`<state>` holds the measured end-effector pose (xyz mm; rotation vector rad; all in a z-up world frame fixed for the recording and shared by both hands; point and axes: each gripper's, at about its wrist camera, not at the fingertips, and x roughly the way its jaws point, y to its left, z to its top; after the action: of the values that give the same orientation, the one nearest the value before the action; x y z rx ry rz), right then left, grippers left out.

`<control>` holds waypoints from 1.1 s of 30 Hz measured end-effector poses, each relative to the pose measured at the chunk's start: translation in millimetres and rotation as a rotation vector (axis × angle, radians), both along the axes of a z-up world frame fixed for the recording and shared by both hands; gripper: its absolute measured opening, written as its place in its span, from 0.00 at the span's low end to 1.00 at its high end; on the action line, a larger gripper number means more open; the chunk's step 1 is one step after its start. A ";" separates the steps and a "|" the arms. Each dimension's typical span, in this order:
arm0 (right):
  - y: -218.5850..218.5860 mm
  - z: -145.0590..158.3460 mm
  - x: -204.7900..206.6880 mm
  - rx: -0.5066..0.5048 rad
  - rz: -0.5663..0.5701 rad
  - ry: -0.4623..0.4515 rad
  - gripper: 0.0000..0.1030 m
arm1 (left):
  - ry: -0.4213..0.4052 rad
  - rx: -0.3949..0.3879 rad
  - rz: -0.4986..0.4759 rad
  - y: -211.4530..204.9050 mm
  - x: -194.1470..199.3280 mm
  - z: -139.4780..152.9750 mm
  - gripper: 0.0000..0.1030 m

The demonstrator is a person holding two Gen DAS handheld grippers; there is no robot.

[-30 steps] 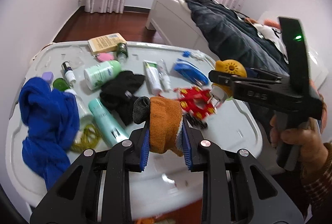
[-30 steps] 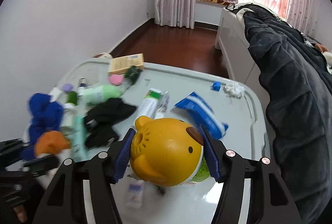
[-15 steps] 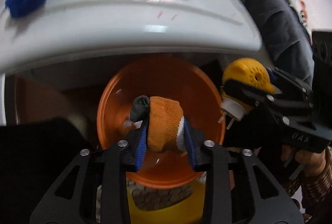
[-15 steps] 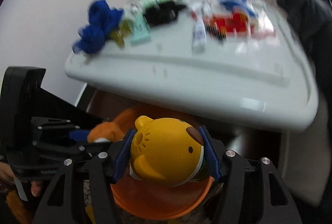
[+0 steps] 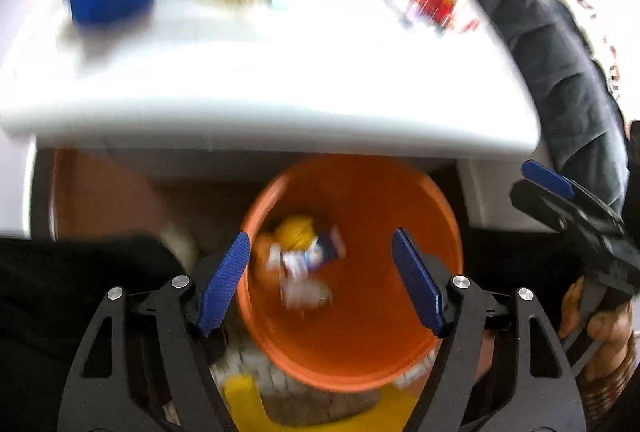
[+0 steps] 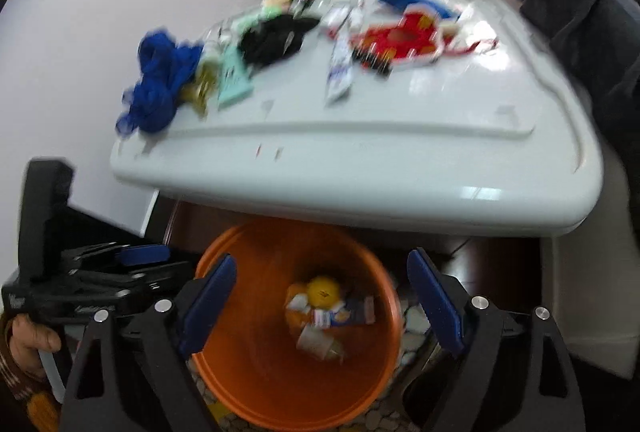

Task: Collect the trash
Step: 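Grasp the white toothpaste tube with the right tool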

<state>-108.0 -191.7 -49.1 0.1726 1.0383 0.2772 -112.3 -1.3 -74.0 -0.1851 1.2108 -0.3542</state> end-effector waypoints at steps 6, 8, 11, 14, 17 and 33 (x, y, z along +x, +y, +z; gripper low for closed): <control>-8.8 43.6 46.6 -0.052 0.006 -0.134 0.87 | -0.216 0.046 0.082 17.0 11.6 43.7 0.70; 1.4 44.9 65.9 -0.062 0.040 -0.149 0.86 | -0.238 0.040 0.127 28.9 21.3 52.2 0.70; 25.5 34.2 92.7 -0.083 0.122 -0.136 0.66 | -0.258 0.039 0.164 32.1 39.2 60.5 0.70; 49.0 8.3 117.6 -0.101 0.159 -0.085 0.58 | -0.286 0.034 0.177 26.0 53.1 66.9 0.70; 56.2 -9.2 127.7 -0.135 0.144 -0.074 0.58 | -0.311 0.018 0.165 25.2 54.1 65.0 0.70; 64.7 -37.4 163.0 -0.193 0.105 -0.029 0.92 | -0.309 0.021 0.066 7.6 47.2 54.2 0.70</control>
<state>55.0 -127.0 -86.4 -0.0598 1.0408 0.2721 -65.1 6.4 -19.9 -0.1458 0.9011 -0.2995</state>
